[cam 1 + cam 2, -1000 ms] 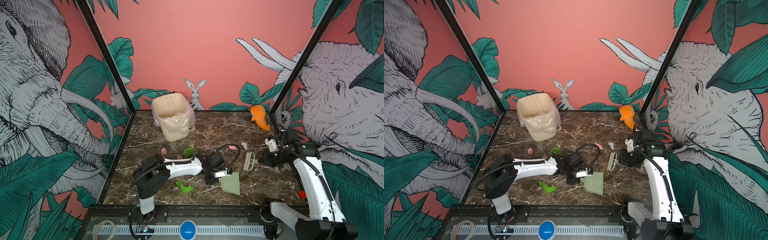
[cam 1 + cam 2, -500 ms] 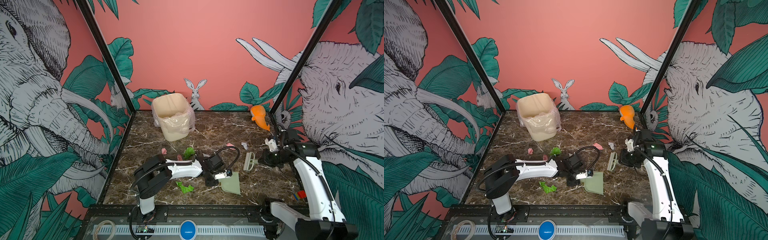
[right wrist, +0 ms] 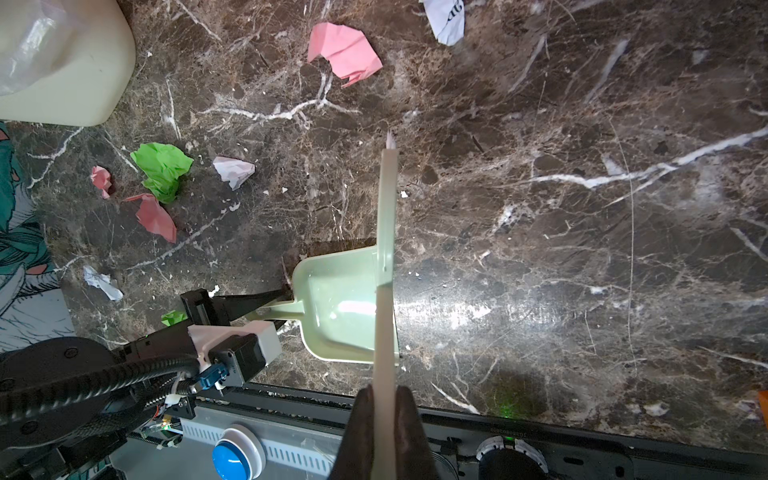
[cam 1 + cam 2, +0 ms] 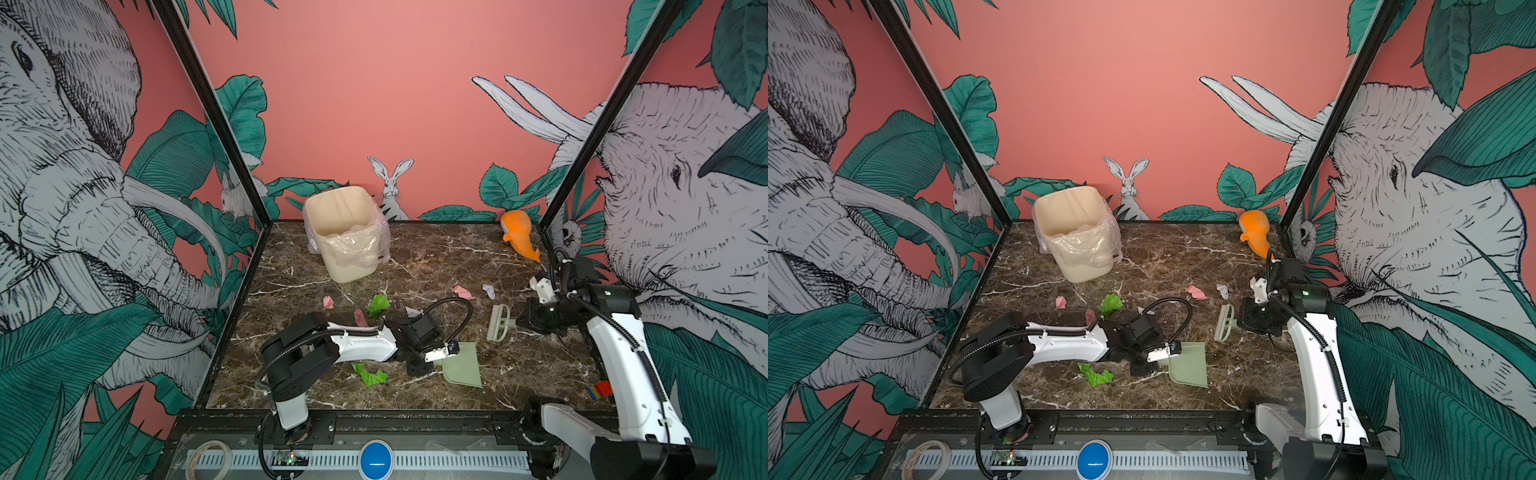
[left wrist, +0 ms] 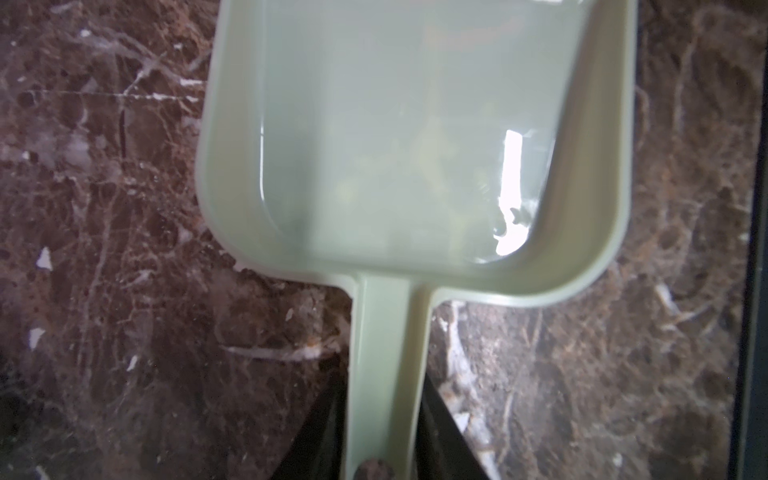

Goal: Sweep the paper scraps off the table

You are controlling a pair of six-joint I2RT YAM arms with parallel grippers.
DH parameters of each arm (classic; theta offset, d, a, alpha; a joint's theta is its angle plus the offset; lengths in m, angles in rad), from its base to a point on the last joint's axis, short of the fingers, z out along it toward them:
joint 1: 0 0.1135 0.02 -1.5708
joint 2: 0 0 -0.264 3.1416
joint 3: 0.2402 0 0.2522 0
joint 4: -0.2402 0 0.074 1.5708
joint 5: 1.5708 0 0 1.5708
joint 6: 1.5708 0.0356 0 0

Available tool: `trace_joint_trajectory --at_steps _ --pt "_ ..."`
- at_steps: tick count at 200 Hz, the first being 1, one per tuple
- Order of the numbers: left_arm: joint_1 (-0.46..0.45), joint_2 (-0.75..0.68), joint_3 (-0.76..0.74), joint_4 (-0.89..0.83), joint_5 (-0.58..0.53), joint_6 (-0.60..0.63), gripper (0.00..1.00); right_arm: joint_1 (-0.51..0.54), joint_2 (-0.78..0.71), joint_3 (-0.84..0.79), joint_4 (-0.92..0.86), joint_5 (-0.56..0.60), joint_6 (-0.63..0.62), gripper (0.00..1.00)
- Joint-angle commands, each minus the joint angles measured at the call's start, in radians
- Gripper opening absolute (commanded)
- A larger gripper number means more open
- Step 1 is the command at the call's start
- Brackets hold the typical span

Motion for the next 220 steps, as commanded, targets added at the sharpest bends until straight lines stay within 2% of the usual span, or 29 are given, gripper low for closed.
trace_joint_trajectory --at_steps 1,60,99,156,197,220 --pt "-0.002 -0.028 -0.029 0.009 -0.024 -0.019 0.28 -0.006 -0.012 0.002 -0.001 -0.007 -0.005 0.00" --pt "-0.002 -0.041 -0.051 0.032 -0.036 -0.035 0.22 -0.006 -0.017 -0.004 0.000 -0.008 -0.003 0.00" --pt "-0.001 -0.052 -0.055 0.033 -0.045 -0.038 0.14 -0.006 -0.016 -0.004 -0.001 -0.007 -0.003 0.00" --pt "-0.002 -0.098 -0.043 -0.019 -0.082 -0.051 0.09 -0.006 -0.004 -0.001 0.014 0.002 -0.005 0.00" --pt "-0.002 -0.159 -0.031 -0.108 -0.128 -0.069 0.08 -0.003 0.072 0.073 0.029 0.044 -0.038 0.00" --pt "-0.002 -0.197 -0.019 -0.169 -0.149 -0.089 0.07 0.035 0.148 0.169 0.032 0.116 -0.068 0.00"
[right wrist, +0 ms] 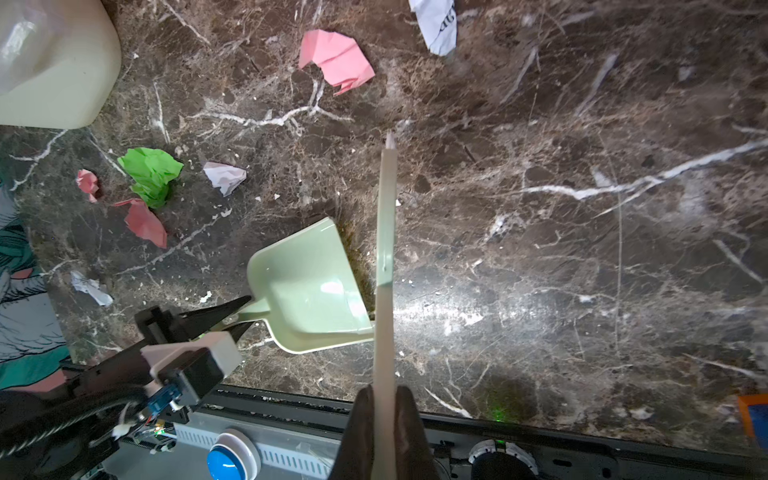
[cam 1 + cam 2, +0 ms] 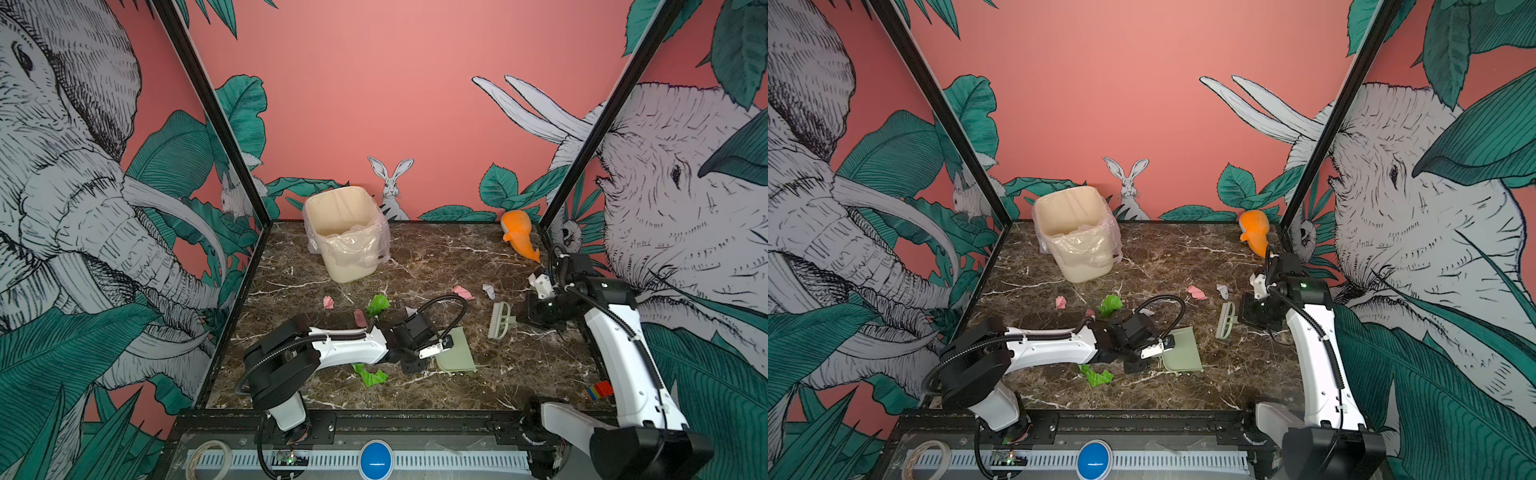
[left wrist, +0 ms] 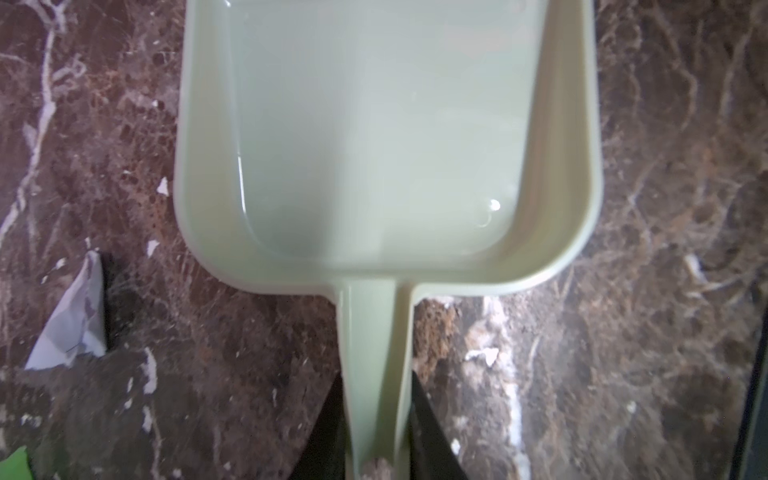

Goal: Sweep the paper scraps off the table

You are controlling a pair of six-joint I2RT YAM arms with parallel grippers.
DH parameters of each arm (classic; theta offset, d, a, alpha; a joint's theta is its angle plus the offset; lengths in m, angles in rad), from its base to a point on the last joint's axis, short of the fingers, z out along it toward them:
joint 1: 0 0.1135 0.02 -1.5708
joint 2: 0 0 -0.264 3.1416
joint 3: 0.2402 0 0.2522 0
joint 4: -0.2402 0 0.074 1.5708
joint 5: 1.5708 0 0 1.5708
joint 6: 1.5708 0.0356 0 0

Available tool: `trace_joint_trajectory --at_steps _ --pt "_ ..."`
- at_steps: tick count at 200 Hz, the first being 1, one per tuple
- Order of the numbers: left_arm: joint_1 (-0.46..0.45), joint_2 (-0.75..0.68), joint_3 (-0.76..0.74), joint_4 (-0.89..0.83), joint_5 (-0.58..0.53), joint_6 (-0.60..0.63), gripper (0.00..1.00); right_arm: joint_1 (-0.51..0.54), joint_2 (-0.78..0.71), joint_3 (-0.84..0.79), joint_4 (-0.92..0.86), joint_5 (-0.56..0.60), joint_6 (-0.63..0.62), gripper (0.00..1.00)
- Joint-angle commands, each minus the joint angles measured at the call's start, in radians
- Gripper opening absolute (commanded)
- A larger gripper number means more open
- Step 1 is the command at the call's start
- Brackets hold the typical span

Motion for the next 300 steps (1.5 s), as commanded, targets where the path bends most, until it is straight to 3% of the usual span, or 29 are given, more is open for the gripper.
trace_joint_trajectory --at_steps 1,76,134,183,220,300 --pt "-0.002 -0.066 0.017 -0.094 -0.037 -0.036 0.07 0.032 0.058 0.102 0.025 0.084 -0.048 0.00" --pt "-0.002 -0.100 0.073 -0.231 -0.087 -0.141 0.07 0.286 0.482 0.481 0.001 0.336 -0.220 0.00" --pt "-0.002 -0.115 0.064 -0.265 -0.124 -0.177 0.06 0.363 0.745 0.687 -0.010 0.476 -0.365 0.00" --pt "-0.002 -0.130 0.040 -0.276 -0.124 -0.219 0.05 0.409 0.836 0.766 -0.025 0.541 -0.471 0.00" --pt "-0.002 -0.132 0.032 -0.295 -0.133 -0.235 0.05 0.451 0.861 0.737 -0.035 0.530 -0.516 0.00" --pt "-0.002 -0.173 -0.014 -0.317 -0.138 -0.263 0.05 0.577 0.773 0.610 -0.132 0.481 -0.513 0.00"
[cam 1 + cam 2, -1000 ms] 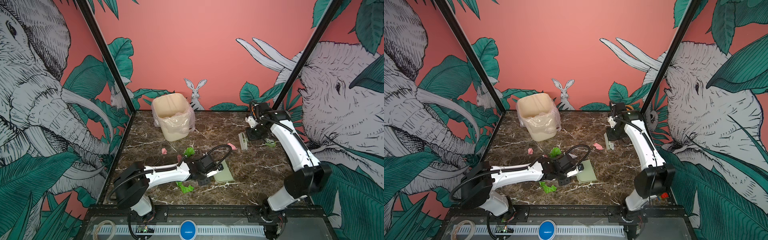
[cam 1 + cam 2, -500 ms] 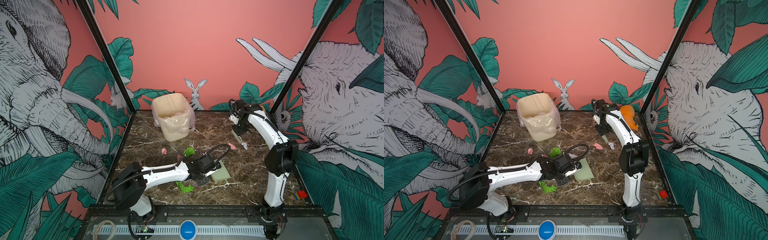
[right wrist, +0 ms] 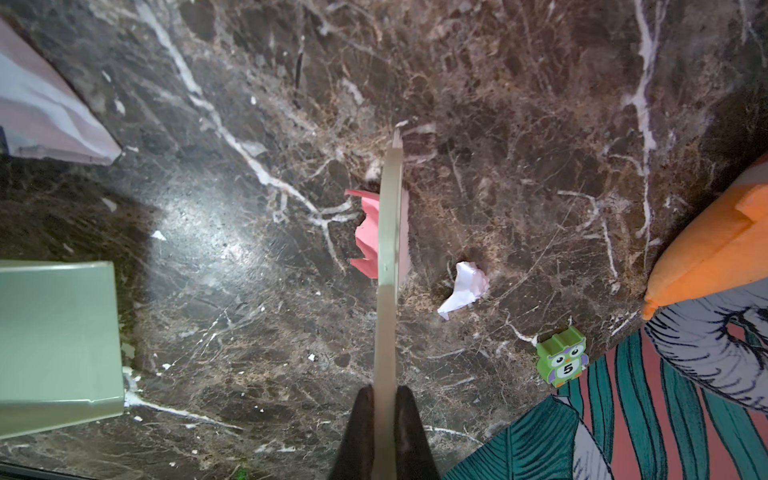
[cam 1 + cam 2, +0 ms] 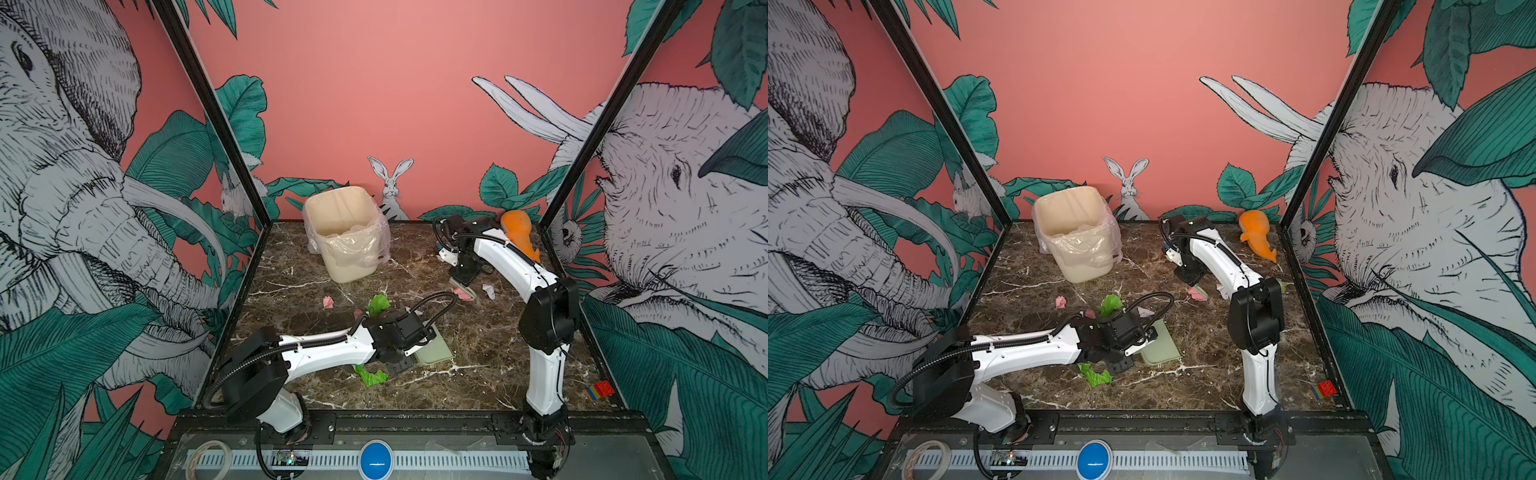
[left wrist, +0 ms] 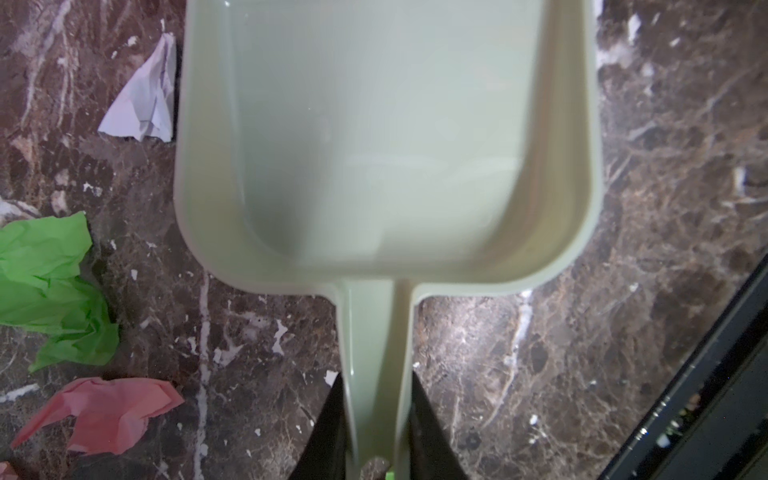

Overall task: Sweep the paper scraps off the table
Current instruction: 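Sweep the pink scrap toward the dustpan with the right gripper's brush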

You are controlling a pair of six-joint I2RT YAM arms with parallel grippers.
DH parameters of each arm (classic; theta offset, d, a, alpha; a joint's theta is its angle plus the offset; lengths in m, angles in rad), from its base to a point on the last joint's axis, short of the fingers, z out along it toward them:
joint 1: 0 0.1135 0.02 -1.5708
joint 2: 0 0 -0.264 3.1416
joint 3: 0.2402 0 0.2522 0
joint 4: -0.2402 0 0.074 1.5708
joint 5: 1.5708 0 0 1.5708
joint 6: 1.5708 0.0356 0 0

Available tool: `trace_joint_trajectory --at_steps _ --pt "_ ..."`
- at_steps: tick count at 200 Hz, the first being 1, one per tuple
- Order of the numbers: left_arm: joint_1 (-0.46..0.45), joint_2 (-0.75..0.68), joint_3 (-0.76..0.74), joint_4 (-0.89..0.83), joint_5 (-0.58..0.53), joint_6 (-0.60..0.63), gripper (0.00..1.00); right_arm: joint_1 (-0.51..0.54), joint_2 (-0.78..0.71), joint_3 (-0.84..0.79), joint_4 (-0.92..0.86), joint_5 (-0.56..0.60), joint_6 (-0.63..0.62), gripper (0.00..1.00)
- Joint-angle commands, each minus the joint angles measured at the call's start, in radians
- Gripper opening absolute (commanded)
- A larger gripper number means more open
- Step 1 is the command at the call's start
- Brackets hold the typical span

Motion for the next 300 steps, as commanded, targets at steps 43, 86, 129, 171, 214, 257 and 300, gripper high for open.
trace_joint_trajectory --at_steps 43,86,129,171,214,257,300 --pt "-0.002 -0.040 -0.034 -0.015 0.003 -0.043 0.05 0.121 -0.157 -0.108 -0.137 -0.082 0.085 0.00" --pt "-0.003 -0.020 -0.031 -0.010 0.009 -0.044 0.05 0.153 -0.250 -0.106 -0.172 -0.091 0.176 0.00" --pt "-0.003 0.005 -0.009 -0.015 -0.004 -0.050 0.04 0.108 -0.251 -0.092 -0.209 -0.019 0.236 0.00" --pt "-0.004 0.026 0.013 -0.002 -0.018 -0.067 0.04 0.075 -0.221 -0.151 -0.181 -0.040 0.269 0.00" --pt "-0.002 0.049 0.033 -0.004 -0.029 -0.069 0.04 0.064 -0.193 -0.178 -0.153 -0.059 0.281 0.00" --pt "-0.003 0.065 0.032 0.002 -0.043 -0.073 0.04 0.064 -0.186 -0.218 -0.128 -0.104 0.293 0.00" --pt "-0.003 0.074 0.023 0.016 -0.051 -0.079 0.04 0.071 -0.218 -0.262 -0.103 -0.158 0.314 0.00"
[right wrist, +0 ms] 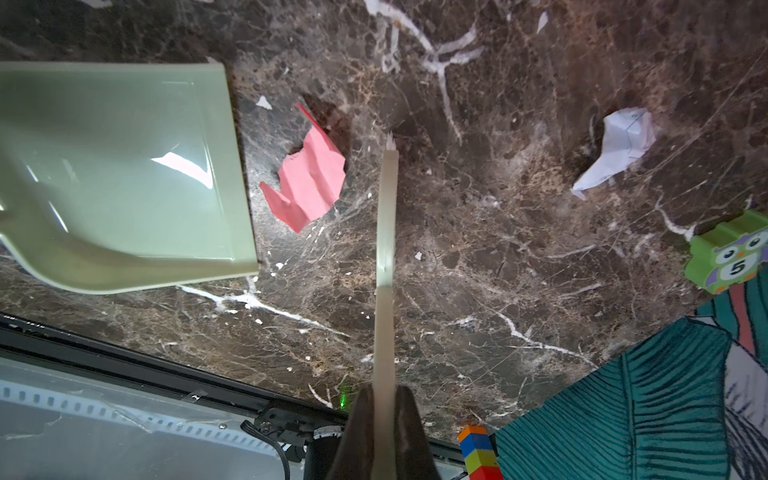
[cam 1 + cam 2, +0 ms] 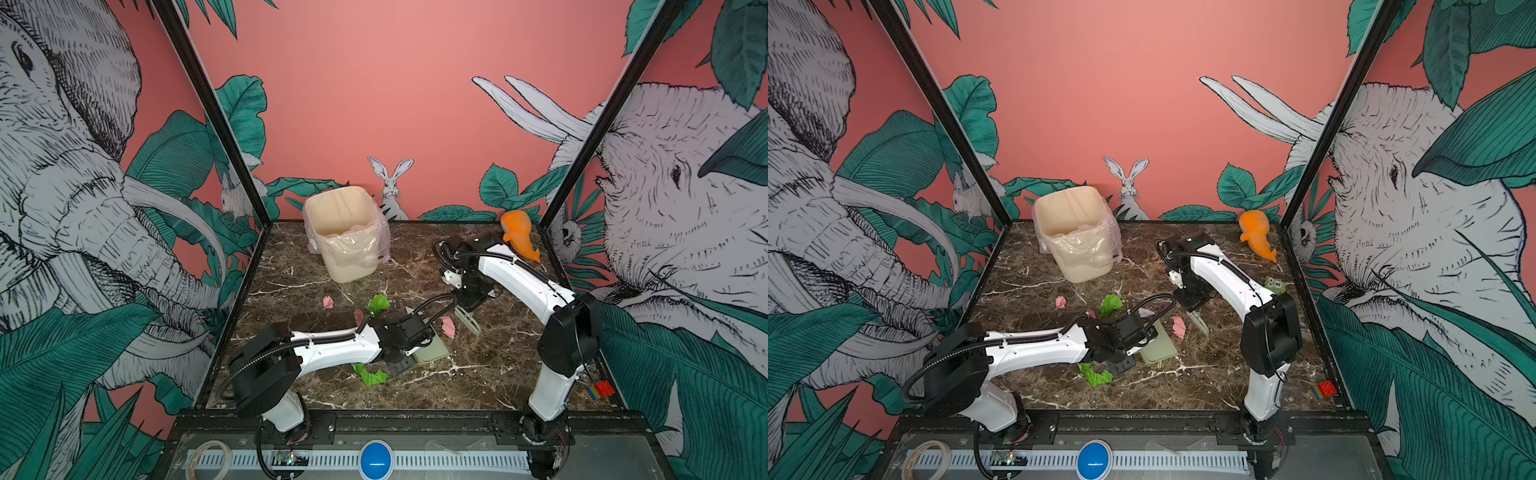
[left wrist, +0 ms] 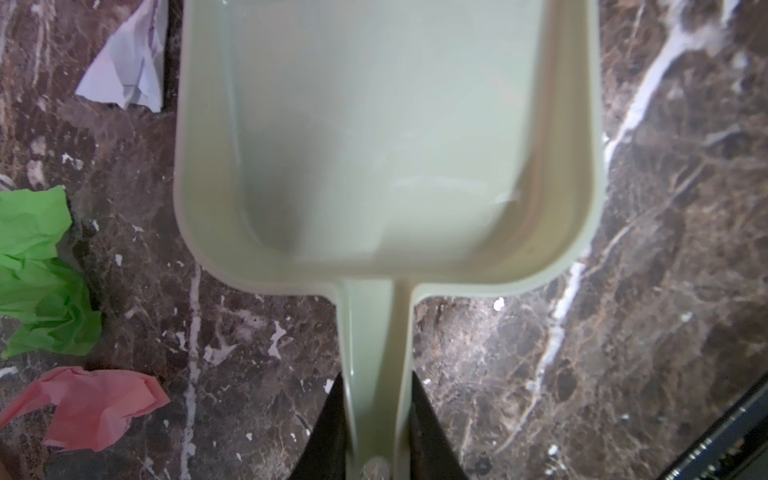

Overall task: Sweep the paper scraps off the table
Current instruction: 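Sweep the pink scrap toward the dustpan with the right gripper's brush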

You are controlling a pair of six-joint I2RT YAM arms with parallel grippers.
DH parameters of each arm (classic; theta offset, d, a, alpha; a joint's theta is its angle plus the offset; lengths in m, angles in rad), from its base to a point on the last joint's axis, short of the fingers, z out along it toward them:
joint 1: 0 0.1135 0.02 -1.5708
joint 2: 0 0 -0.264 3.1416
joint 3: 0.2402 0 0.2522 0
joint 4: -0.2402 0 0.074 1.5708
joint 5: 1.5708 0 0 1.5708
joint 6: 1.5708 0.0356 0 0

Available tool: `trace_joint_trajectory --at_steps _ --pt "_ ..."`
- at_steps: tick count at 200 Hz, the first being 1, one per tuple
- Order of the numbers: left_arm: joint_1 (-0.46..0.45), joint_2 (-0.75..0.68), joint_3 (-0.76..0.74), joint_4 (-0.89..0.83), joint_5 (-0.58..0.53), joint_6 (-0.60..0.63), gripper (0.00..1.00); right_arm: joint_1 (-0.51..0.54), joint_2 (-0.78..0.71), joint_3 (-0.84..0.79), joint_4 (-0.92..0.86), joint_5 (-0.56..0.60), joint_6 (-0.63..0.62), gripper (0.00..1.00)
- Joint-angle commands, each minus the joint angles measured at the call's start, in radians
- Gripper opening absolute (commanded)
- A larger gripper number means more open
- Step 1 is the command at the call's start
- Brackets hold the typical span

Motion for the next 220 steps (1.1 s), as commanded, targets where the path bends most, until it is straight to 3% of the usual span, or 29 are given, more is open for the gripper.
trace_joint_trajectory --at_steps 1,92,154,187,220 --pt "-0.002 0.001 0.008 0.007 -0.015 -0.024 0.04 0.003 -0.031 -0.028 0.010 -0.049 0.029 0.00" --pt "-0.003 0.018 0.010 0.015 -0.021 -0.019 0.03 0.087 -0.111 -0.055 0.041 -0.192 0.086 0.00" --pt "-0.003 0.013 0.005 0.026 -0.022 -0.019 0.03 0.116 -0.195 -0.090 0.100 -0.373 0.122 0.00" --pt "-0.003 0.014 0.004 0.026 -0.019 -0.020 0.03 0.095 -0.207 -0.082 0.053 -0.209 0.142 0.00" --pt "-0.003 -0.010 -0.005 0.038 -0.031 -0.018 0.03 0.031 -0.269 -0.087 0.049 -0.124 0.157 0.00"
